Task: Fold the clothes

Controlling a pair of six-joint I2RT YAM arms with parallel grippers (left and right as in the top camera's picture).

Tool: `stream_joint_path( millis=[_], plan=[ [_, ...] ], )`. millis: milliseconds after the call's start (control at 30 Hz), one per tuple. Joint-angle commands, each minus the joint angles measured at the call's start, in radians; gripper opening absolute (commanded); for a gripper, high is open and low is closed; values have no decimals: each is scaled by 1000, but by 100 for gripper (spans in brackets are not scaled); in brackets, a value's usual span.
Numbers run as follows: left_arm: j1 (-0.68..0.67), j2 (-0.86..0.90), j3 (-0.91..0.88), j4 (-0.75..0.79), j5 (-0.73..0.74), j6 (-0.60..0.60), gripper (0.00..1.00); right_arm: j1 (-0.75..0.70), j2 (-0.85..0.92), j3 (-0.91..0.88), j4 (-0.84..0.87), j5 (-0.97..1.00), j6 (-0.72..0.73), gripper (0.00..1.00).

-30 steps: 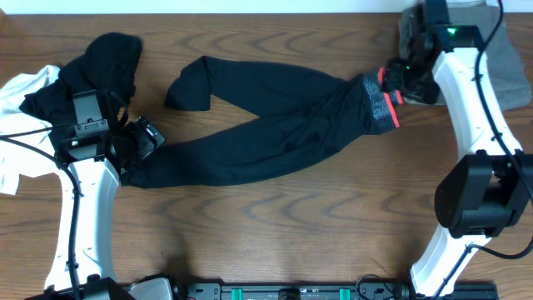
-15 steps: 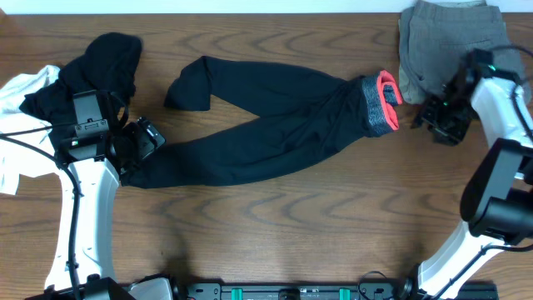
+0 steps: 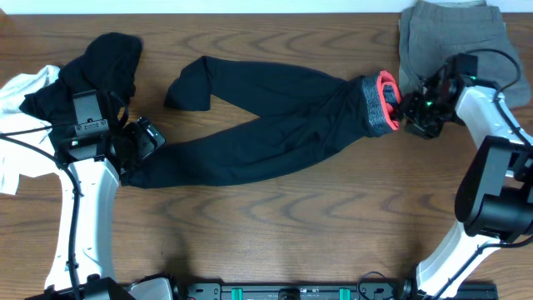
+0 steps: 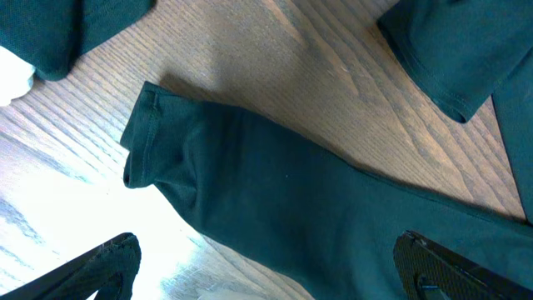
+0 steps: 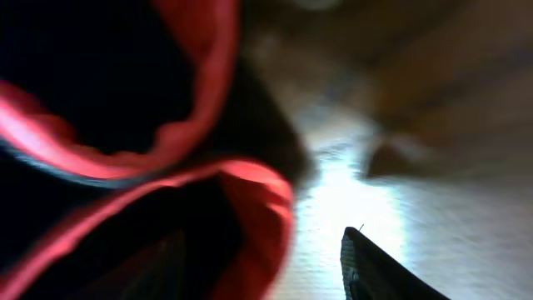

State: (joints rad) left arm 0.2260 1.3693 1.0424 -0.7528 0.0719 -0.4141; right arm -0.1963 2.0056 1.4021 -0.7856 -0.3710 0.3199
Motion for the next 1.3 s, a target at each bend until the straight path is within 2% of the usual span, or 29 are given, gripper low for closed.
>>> stream_joint_path(
  millis=[0, 67, 200, 433, 733, 933, 1033, 1067, 1133, 1167, 1200, 1267],
  plan=[
    [-3, 3, 6, -1, -4, 17, 98, 29, 8, -3, 8, -27, 30, 49],
    [-3, 3, 6, -1, -5, 17, 98, 51, 8, -3, 5, -27, 35, 37],
    [-3, 3, 6, 0, -5, 17, 98, 80, 7, -2, -32, -21, 35, 1],
    [-3, 3, 6, 0, -4, 17, 98, 33, -42, 14, -202, 17, 5, 1],
    [-3, 3, 6, 1, -5, 17, 98, 0, -156, 14, -438, 277, 1, 1],
    [-3, 3, 6, 5, -4, 17, 98, -18, -169, 12, -603, 419, 18, 1],
    [-3, 3, 6, 7, -4, 17, 98, -18, -169, 6, -675, 525, 19, 6],
    [-3, 3, 6, 7, -4, 17, 98, -18, -169, 5, -696, 549, 21, 12],
    [-3, 3, 6, 8, -4, 17, 98, -20, -169, 5, -719, 573, 21, 36],
    [-3, 3, 6, 8, -4, 17, 98, -22, -169, 5, -719, 572, 21, 55],
    [-3, 3, 6, 9, -4, 17, 98, -25, -169, 5, -718, 568, 21, 68],
    [-3, 3, 6, 11, -4, 18, 98, -28, -169, 6, -705, 555, 24, 71]
  ],
)
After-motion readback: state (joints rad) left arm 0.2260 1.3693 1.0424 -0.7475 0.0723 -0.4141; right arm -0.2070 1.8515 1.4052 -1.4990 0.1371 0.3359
